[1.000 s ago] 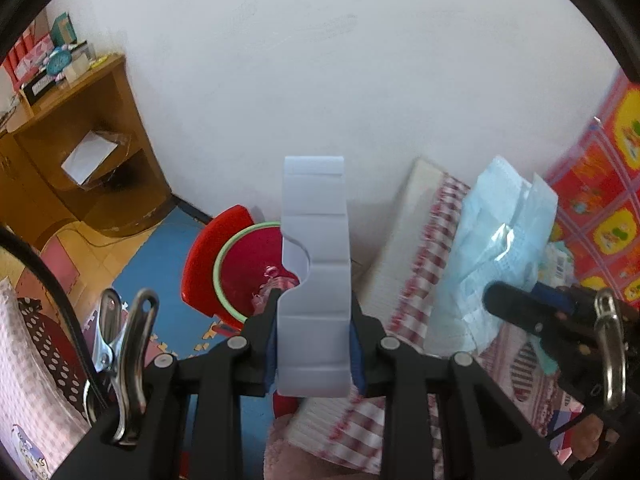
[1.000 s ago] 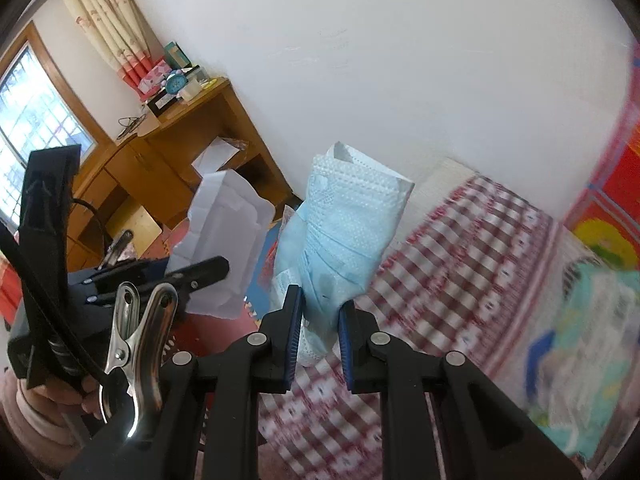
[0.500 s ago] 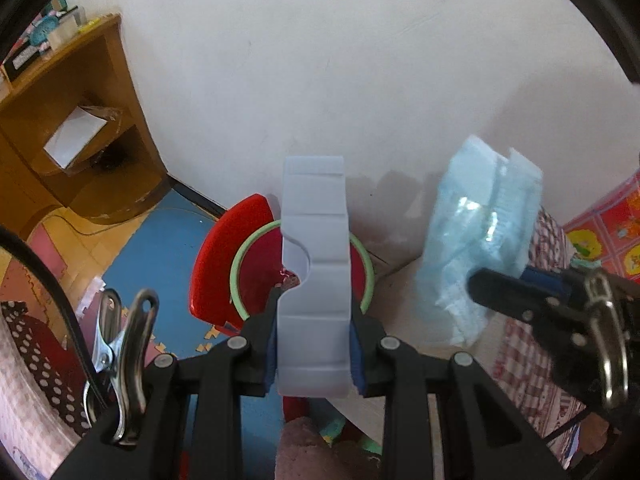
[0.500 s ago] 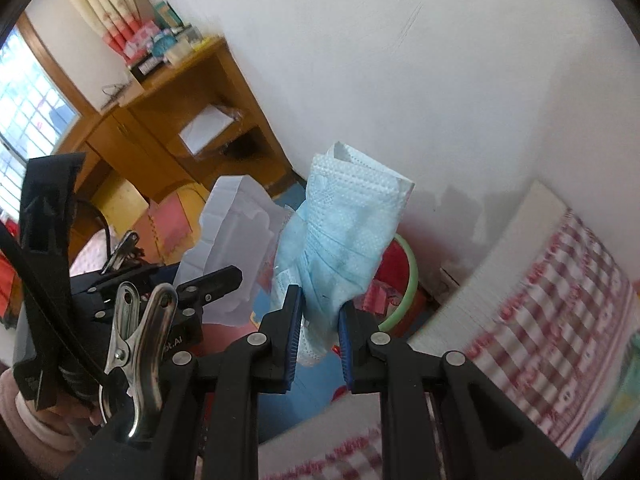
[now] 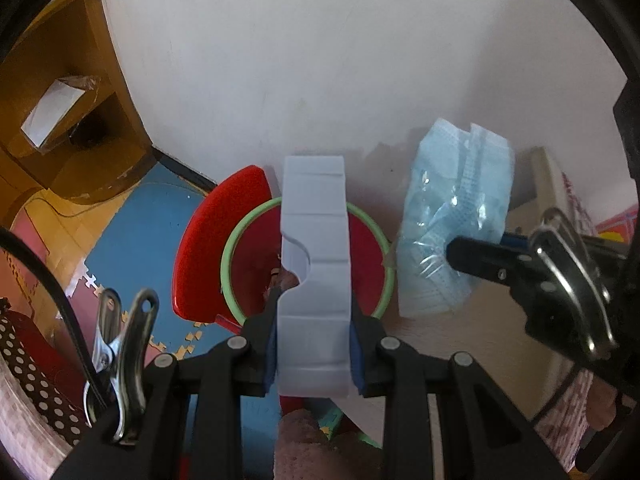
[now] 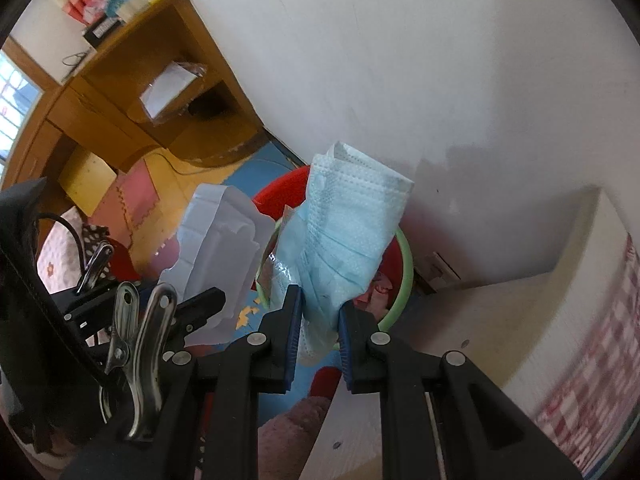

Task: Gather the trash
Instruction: 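Carry the white paper strip in the left tool while the right tool carries the mask to the bucket, then open the left tool over the bucket while the right tool releases the blue mask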

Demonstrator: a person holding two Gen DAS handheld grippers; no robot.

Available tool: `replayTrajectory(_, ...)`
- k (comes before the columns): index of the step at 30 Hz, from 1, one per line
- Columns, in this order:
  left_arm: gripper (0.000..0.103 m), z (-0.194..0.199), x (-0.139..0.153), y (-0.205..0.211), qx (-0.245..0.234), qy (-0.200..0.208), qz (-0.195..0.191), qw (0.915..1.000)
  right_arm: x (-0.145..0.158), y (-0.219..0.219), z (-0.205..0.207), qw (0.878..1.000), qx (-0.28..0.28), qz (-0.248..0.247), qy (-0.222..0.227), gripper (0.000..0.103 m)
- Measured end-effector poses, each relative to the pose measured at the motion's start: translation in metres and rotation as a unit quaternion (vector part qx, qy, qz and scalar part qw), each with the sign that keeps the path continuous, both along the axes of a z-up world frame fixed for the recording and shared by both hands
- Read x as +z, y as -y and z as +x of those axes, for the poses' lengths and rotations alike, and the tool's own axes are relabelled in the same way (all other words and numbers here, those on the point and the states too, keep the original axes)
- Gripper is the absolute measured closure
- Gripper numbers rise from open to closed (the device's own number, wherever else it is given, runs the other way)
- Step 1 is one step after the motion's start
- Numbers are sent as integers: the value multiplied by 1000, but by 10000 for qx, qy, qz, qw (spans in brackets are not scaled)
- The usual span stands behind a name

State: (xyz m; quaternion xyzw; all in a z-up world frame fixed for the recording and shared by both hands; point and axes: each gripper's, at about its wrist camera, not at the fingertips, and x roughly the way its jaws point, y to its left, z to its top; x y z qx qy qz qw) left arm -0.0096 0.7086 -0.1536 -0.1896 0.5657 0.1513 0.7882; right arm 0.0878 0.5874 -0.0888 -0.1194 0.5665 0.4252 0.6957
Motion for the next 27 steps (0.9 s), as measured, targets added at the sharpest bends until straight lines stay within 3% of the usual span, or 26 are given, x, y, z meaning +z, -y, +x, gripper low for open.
replayTrajectory(15, 73, 20, -45, -13, 64, -322, -125, 9994, -35, -37, 15, 9990, 167, -397, -80, 85)
replayTrajectory(21, 64, 23, -46, -10, 49, -318, -181, 9993, -40, -42, 16, 9990, 105, -393, -170, 81)
replayTrajectory(27, 63, 25, -46, -11, 66, -357, -143, 9992, -38, -37, 19, 9993, 71, -324, -159, 78)
